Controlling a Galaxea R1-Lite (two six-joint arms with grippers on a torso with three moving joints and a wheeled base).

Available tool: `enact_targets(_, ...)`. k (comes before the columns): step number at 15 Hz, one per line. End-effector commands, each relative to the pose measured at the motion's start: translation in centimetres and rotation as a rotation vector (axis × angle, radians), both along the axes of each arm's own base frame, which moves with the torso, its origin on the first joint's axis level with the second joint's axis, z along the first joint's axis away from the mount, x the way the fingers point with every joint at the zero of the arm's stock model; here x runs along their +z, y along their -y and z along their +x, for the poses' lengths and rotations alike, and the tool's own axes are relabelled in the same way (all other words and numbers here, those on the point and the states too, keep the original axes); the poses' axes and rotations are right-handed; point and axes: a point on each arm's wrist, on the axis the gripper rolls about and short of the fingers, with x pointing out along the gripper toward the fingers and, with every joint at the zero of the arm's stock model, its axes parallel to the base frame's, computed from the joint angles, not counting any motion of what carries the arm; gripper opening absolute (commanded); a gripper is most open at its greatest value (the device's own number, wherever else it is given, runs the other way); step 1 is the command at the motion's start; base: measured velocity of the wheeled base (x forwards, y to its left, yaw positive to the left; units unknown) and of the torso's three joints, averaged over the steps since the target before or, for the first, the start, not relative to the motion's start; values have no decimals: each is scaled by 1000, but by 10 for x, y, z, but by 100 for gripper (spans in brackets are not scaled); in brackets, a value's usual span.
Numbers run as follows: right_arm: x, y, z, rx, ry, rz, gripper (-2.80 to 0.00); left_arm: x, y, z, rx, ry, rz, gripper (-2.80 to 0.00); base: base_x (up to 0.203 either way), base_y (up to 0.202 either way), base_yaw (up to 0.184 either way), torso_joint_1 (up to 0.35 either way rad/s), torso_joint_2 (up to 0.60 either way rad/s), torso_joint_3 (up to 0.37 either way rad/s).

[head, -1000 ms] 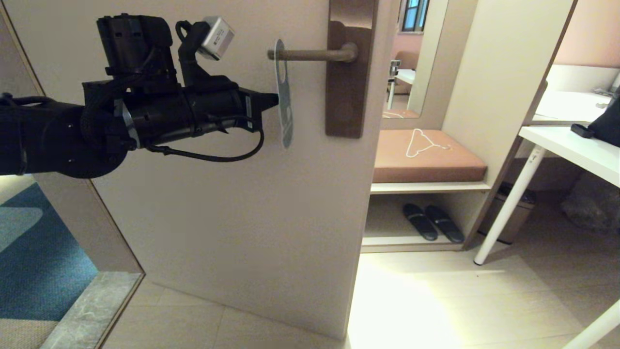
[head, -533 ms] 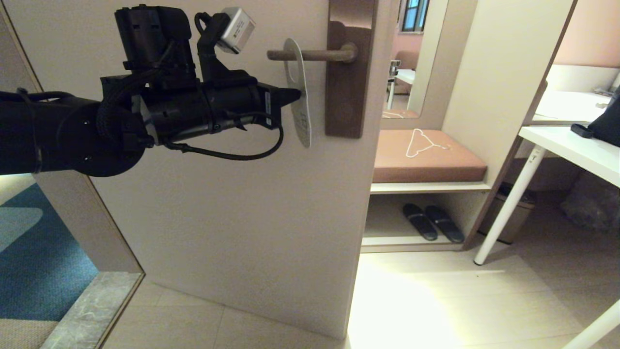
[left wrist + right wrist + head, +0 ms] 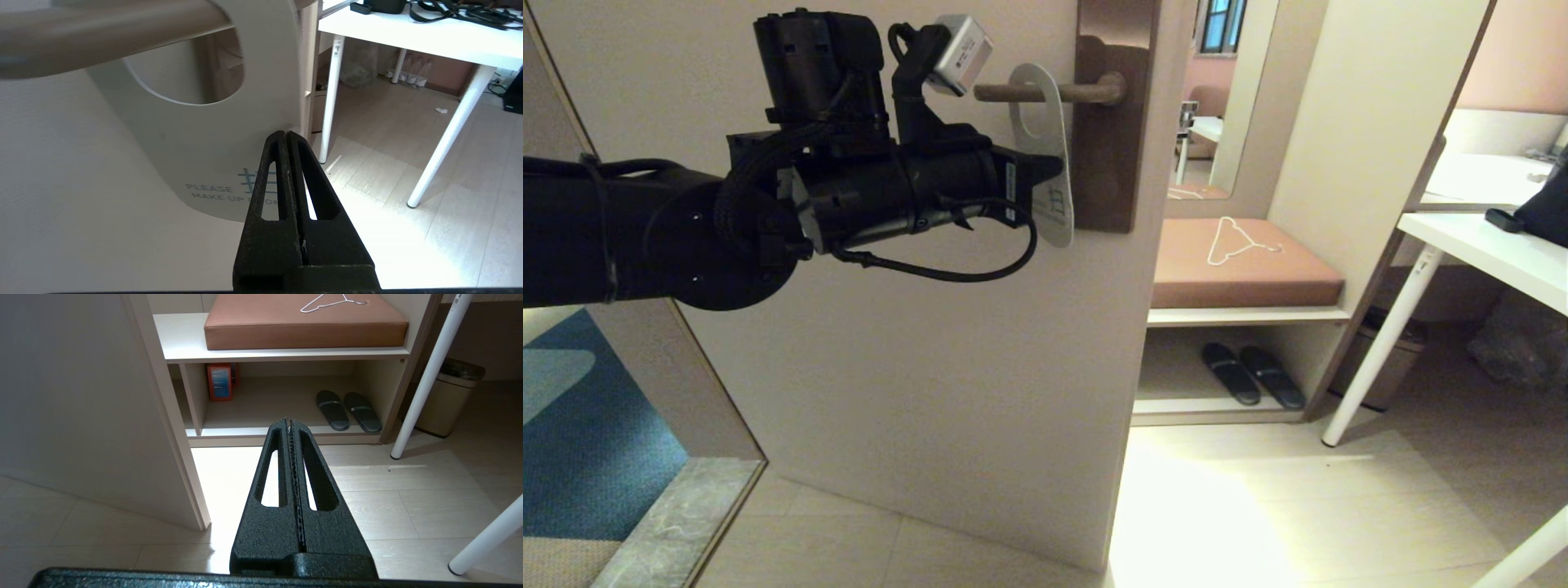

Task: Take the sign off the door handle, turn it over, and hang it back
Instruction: Hang the sign back with the other side facing out

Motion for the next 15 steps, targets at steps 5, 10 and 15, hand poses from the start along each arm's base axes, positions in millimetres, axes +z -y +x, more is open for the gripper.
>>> enact_targets(5,0,0,0,-1,-2,0,-280,-1,6,0,-4,-2,0,-280,0,0,0,0,0,0)
enact_targets(10,0,0,0,0,0,0,-280,-3,-14,14,65,-7,3,-280,0,0,0,0,0,0)
enact_targets(15,0,0,0,-1,0,0,-280,-17,-33,39,182,-28,24,-280,0,0,0,0,0,0)
